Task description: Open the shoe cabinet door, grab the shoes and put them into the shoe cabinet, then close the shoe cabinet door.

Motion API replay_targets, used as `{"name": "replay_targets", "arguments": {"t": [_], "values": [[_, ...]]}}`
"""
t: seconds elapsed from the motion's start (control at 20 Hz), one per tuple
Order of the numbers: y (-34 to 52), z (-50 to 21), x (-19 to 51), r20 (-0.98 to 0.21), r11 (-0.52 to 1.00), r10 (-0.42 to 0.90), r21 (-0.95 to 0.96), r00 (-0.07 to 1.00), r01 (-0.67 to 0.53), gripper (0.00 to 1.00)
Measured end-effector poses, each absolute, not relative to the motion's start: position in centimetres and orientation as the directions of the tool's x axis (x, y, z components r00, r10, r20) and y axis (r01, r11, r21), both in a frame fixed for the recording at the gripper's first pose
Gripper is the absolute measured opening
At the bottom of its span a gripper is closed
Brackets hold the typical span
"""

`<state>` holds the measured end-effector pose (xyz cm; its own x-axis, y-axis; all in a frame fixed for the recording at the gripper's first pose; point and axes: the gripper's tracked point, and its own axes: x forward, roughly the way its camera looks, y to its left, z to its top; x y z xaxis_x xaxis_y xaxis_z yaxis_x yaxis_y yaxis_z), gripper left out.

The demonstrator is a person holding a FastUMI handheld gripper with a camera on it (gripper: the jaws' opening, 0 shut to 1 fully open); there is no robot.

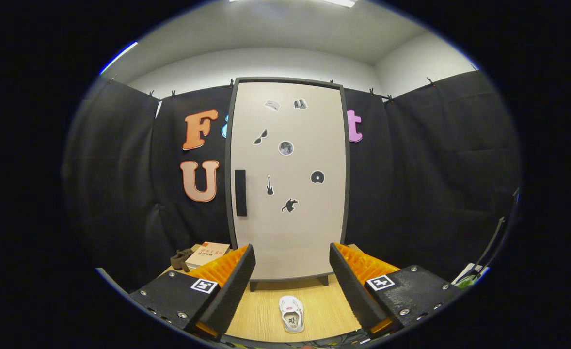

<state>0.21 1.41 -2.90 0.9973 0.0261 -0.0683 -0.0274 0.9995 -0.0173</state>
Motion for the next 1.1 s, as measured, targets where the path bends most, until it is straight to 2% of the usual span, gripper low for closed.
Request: {"name": "replay_targets", "arguments": {"t": [0.5, 1.1], "values": [[3.3, -13.3, 2.6, -0.246, 0.998, 0.064, 0.001, 0.967, -0.066, 0.96], [5.4, -30.8, 5.9, -0.535, 0.989, 0.149, 0.067, 0.832, -0.134, 0.95]]}}
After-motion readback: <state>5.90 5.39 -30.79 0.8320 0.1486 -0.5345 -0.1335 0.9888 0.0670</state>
